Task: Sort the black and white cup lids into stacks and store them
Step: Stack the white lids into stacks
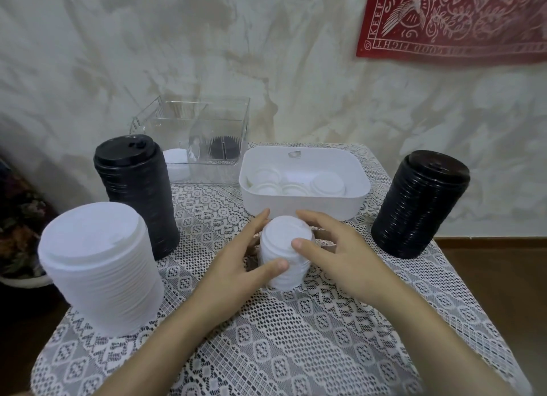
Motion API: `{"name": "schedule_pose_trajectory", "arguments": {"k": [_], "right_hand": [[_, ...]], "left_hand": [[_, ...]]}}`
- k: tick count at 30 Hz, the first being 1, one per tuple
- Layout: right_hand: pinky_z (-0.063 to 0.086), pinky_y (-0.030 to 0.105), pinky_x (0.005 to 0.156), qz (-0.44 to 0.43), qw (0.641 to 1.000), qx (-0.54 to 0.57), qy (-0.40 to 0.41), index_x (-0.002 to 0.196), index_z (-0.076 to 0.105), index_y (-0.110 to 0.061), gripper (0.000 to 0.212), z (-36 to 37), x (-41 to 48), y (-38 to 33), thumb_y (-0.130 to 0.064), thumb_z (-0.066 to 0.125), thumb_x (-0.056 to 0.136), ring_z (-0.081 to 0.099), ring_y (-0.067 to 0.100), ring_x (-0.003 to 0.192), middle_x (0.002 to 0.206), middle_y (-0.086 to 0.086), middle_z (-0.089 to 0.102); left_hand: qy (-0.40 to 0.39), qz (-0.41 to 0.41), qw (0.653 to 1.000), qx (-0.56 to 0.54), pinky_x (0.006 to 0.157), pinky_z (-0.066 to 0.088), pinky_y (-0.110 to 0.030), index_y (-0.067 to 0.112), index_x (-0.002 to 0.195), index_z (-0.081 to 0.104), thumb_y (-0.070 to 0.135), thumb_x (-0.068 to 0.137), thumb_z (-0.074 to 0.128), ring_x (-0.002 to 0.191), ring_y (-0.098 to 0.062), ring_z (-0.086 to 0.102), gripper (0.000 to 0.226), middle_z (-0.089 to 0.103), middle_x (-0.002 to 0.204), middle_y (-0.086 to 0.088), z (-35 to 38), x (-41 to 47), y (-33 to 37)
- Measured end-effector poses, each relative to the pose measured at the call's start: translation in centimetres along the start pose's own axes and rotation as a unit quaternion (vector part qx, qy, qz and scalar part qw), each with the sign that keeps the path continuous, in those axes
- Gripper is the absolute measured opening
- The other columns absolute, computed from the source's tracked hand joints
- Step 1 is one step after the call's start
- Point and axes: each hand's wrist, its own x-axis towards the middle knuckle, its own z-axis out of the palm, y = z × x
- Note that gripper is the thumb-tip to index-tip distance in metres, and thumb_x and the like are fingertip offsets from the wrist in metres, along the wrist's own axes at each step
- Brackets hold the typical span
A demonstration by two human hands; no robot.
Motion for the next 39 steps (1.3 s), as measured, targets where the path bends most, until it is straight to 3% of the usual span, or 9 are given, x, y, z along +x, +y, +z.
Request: {"name": "schedule_pose_trajectory", "arguments": {"k": [3, 8, 12, 15, 20, 24, 28, 33, 39], "right_hand": [[0.049, 0.036, 0.109, -0.010, 1.000, -0.012, -0.009, 0.141, 0.058, -0.037, 0.046, 0.0, 0.3, 0.2, -0.036, 0.070, 0.097, 0.060, -0.004, 0.121, 0.134, -0.024, 0.064], [0.053, 0.025, 0.102, -0.008, 1.000, 0.007, 0.019, 0.129, 0.071, -0.022, 0.030, -1.4, 2.0, -1.1, -0.020, 0.068, 0.099, 0.067, -0.003, 0.110, 0.119, -0.013, 0.074], [0.059, 0.046, 0.094, -0.027, 0.995, -0.062, 0.076, 0.113, 0.077, -0.029, 0.019, -2.2, 6.0, -2.4, -0.022, 0.069, 0.098, 0.072, 0.010, 0.096, 0.105, -0.011, 0.077], [0.055, 0.043, 0.095, -0.037, 0.984, -0.153, 0.084, 0.111, 0.077, -0.030, 0.019, -1.9, 9.2, -3.4, -0.023, 0.066, 0.097, 0.067, 0.010, 0.090, 0.102, -0.012, 0.075], [0.052, 0.038, 0.100, 0.040, 0.972, -0.232, 0.011, 0.109, 0.075, -0.020, 0.016, -1.1, 14.3, -4.0, -0.028, 0.071, 0.095, 0.069, 0.024, 0.109, 0.109, 0.002, 0.073], [0.054, 0.033, 0.098, 0.082, 0.976, -0.198, -0.039, 0.092, 0.074, -0.022, 0.004, -0.2, 16.6, -3.0, -0.026, 0.075, 0.093, 0.069, 0.024, 0.104, 0.100, 0.004, 0.073], [0.051, 0.014, 0.059, 0.092, 0.992, -0.045, -0.074, 0.112, 0.073, -0.001, 0.023, -0.3, 16.4, -3.6, -0.015, 0.075, 0.094, 0.064, 0.014, 0.070, 0.090, 0.011, 0.070], [0.051, 0.022, 0.071, 0.098, 0.985, -0.050, -0.133, 0.109, 0.076, 0.000, 0.028, -0.7, 16.3, -3.9, -0.022, 0.078, 0.092, 0.064, 0.014, 0.078, 0.091, 0.004, 0.070], [0.057, 0.033, 0.085, 0.055, 0.998, 0.033, -0.015, 0.118, 0.072, -0.009, 0.025, -2.8, 16.4, -3.4, -0.016, 0.075, 0.093, 0.067, 0.017, 0.092, 0.103, 0.006, 0.072]], "left_hand": [[0.006, 0.006, 1.000, 0.015, 0.107, 0.046, -0.022, 0.055, 0.153, 0.035, 0.053, 0.076, 0.080, 0.131, 0.011, 0.050, 0.089, 0.050, 0.146, 0.032, 0.4, 0.3, 0.2], [0.003, -0.003, 1.000, 0.014, 0.109, 0.051, -0.035, 0.052, 0.149, 0.042, 0.055, 0.072, 0.084, 0.128, 0.003, 0.056, 0.088, 0.056, 0.143, 0.024, 0.3, 0.7, -0.2], [0.006, -0.012, 1.000, 0.009, 0.109, 0.050, -0.034, 0.054, 0.148, 0.043, 0.057, 0.070, 0.086, 0.128, 0.004, 0.056, 0.089, 0.057, 0.142, 0.026, 0.3, 0.7, -0.3], [0.007, -0.018, 1.000, 0.007, 0.109, 0.050, -0.032, 0.053, 0.148, 0.044, 0.046, 0.076, 0.089, 0.127, 0.007, 0.056, 0.085, 0.058, 0.140, 0.027, 0.3, 0.8, -0.4], [0.008, -0.017, 1.000, 0.002, 0.111, 0.047, -0.032, 0.054, 0.147, 0.044, 0.058, 0.069, 0.084, 0.131, 0.007, 0.053, 0.088, 0.055, 0.141, 0.031, 0.4, 0.7, -0.4], [0.008, -0.016, 1.000, 0.005, 0.108, 0.045, -0.022, 0.055, 0.147, 0.044, 0.055, 0.070, 0.085, 0.131, 0.010, 0.050, 0.086, 0.053, 0.140, 0.036, 0.4, 0.8, -0.4], [0.005, -0.021, 1.000, 0.011, 0.100, 0.044, -0.011, 0.054, 0.146, 0.045, 0.043, 0.077, 0.088, 0.130, 0.011, 0.051, 0.082, 0.054, 0.139, 0.035, 0.2, 0.8, -0.4], [0.004, -0.016, 1.000, 0.011, 0.103, 0.044, -0.015, 0.054, 0.146, 0.045, 0.049, 0.074, 0.086, 0.130, 0.011, 0.051, 0.083, 0.054, 0.138, 0.037, 0.2, 0.8, -0.4], [0.002, -0.015, 1.000, 0.001, 0.097, 0.045, -0.007, 0.052, 0.147, 0.046, 0.048, 0.073, 0.086, 0.128, 0.012, 0.052, 0.084, 0.055, 0.136, 0.037, 0.3, 0.8, -0.5]]}}
